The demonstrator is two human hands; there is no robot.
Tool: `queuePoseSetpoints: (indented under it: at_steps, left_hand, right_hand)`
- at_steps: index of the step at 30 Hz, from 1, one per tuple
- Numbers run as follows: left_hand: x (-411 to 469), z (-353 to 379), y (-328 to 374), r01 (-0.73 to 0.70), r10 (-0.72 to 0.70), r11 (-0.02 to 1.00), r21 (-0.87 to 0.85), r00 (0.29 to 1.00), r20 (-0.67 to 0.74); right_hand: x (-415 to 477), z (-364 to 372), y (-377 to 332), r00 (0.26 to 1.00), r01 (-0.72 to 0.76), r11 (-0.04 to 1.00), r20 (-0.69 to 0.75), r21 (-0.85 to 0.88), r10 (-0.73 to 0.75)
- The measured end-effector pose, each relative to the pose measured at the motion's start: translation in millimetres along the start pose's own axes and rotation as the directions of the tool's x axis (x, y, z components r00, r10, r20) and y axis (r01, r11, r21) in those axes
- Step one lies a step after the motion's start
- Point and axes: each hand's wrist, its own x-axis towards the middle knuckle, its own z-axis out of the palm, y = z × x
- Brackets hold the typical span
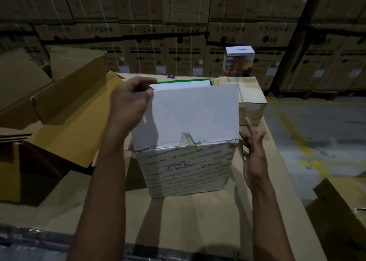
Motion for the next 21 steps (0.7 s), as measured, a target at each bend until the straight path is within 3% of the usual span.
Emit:
queuePoseSetpoints:
  at_steps: [6,9,11,14,18,21]
  left_hand:
    - [-106,-44,22,-0.077,0.104,0.958,-0.278,0.991,0.083]
    - [-142,-38,-13,0.147,-0.033,0.913,-0.380,0.957,0.289]
    - [-156,-25,-36,0.337,-0.191,0.883,-0.327,0.894,0.405]
    - [-161,-3,-56,0.439,-0.353,0.874,-0.206,0.867,0.351]
    - [-122,-13,-39,0.320,-0.256,0.903,-0.287,0.936,0.240]
    - [-71,-20,-20,0.172,-0.107,0.935,-0.310,0.970,0.217]
  right_hand:
    - [-4,-30,-5,0.996,0.009,0.998,0.083,0.056,-0.014]
    - [-3,-41,-3,0.973,0.081,0.996,0.213,0.022,-0.084]
    - [-2,-46,3,0.964,0.121,0.992,0.242,-0.022,-0.112]
    - [-2,-45,12,0.955,0.189,0.975,0.254,-0.120,-0.154]
    - [-1,-39,-3,0.956,0.233,0.959,0.219,-0.159,-0.195]
    - [12,-18,-27,0.944,0.330,0.856,0.155,-0.399,-0.292]
